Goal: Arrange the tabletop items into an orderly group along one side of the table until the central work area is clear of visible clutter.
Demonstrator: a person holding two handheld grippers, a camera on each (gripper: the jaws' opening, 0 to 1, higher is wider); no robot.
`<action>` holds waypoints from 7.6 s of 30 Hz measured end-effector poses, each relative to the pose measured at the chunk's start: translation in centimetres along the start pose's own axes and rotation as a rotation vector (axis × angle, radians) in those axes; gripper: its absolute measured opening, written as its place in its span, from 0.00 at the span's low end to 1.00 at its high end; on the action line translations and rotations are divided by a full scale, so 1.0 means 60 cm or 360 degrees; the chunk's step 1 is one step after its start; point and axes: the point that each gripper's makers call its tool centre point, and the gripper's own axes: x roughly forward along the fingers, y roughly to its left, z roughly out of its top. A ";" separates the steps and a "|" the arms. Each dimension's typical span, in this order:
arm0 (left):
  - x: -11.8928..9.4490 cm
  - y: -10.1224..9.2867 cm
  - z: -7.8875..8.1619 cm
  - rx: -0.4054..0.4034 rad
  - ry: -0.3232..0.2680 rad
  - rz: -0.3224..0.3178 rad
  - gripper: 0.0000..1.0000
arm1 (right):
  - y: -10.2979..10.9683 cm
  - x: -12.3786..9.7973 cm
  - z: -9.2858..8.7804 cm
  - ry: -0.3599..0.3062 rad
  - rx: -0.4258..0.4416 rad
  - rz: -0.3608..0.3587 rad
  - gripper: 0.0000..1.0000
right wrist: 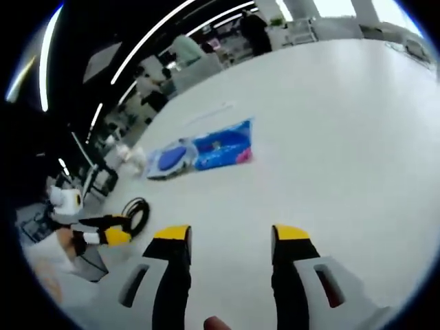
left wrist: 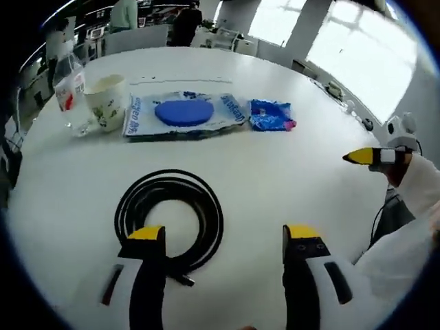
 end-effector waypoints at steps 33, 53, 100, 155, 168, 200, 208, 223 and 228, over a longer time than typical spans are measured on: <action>0.015 -0.015 0.020 0.0080 -0.0087 -0.0010 0.05 | -0.013 -0.024 -0.014 -0.0034 0.0128 -0.0023 0.41; -0.133 -0.176 0.220 -0.0210 -0.0683 -0.0767 0.02 | 0.033 -0.007 -0.003 -0.0119 0.0377 0.0182 0.41; -0.132 -0.230 0.243 -0.0675 -0.0676 -0.1053 0.10 | 0.164 -0.045 0.114 -0.0516 0.1128 0.0946 0.02; 0.125 -0.184 0.106 -0.0775 -0.0019 -0.0631 0.13 | 0.019 0.123 0.031 -0.0117 0.0139 0.0082 0.04; 0.130 -0.172 0.089 -0.0742 0.0021 -0.0564 0.16 | 0.013 0.137 0.018 -0.0062 0.0108 0.0010 0.05; 0.006 0.022 0.047 -0.0393 -0.0200 -0.0282 0.60 | 0.035 0.054 0.018 -0.0051 -0.0197 0.0140 0.54; -0.046 0.125 0.016 -0.0478 -0.0241 -0.0130 0.67 | 0.048 0.038 0.023 -0.0045 -0.0171 0.0179 0.59; -0.145 0.248 -0.014 -0.0272 -0.0200 0.0028 0.80 | 0.065 0.008 0.000 0.0066 -0.0213 0.0222 0.66; -0.160 0.253 -0.021 -0.0169 -0.0147 0.0045 0.83 | 0.056 -0.004 -0.013 0.0121 -0.0252 0.0198 0.68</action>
